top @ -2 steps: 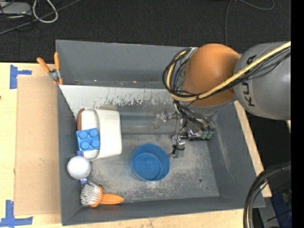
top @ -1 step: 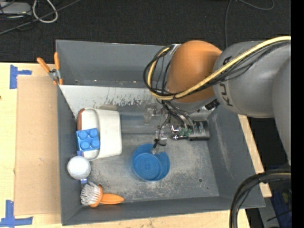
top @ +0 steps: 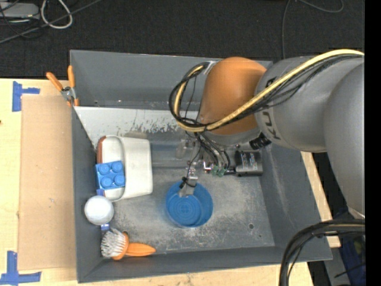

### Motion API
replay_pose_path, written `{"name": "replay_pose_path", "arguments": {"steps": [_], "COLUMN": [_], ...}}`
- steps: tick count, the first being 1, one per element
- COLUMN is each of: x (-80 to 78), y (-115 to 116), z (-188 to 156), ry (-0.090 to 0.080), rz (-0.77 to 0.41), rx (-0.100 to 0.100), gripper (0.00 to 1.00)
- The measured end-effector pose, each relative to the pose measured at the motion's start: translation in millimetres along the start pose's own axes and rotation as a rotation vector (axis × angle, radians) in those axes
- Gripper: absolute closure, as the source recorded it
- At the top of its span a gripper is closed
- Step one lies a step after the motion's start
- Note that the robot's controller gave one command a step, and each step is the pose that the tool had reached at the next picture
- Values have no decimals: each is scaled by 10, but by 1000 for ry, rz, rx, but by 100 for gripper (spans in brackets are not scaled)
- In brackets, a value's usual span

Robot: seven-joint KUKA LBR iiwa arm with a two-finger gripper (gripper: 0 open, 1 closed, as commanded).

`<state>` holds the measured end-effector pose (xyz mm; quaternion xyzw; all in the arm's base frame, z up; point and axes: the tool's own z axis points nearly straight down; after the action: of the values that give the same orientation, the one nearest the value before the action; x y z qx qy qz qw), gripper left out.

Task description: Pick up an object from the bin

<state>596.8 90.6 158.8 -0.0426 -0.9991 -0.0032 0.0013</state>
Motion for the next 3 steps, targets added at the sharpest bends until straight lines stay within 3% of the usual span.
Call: {"name": "replay_pose_path", "arguments": {"steps": [1, 2, 3], "x": [-88, -155, -58], "y": [-193, -512, -691], "z": [297, 733, 874], "ry": [-3, -1, -3], "rz": [-209, -172, -384], "rx": [3, 1, 2], "gripper": [0, 0, 100]}}
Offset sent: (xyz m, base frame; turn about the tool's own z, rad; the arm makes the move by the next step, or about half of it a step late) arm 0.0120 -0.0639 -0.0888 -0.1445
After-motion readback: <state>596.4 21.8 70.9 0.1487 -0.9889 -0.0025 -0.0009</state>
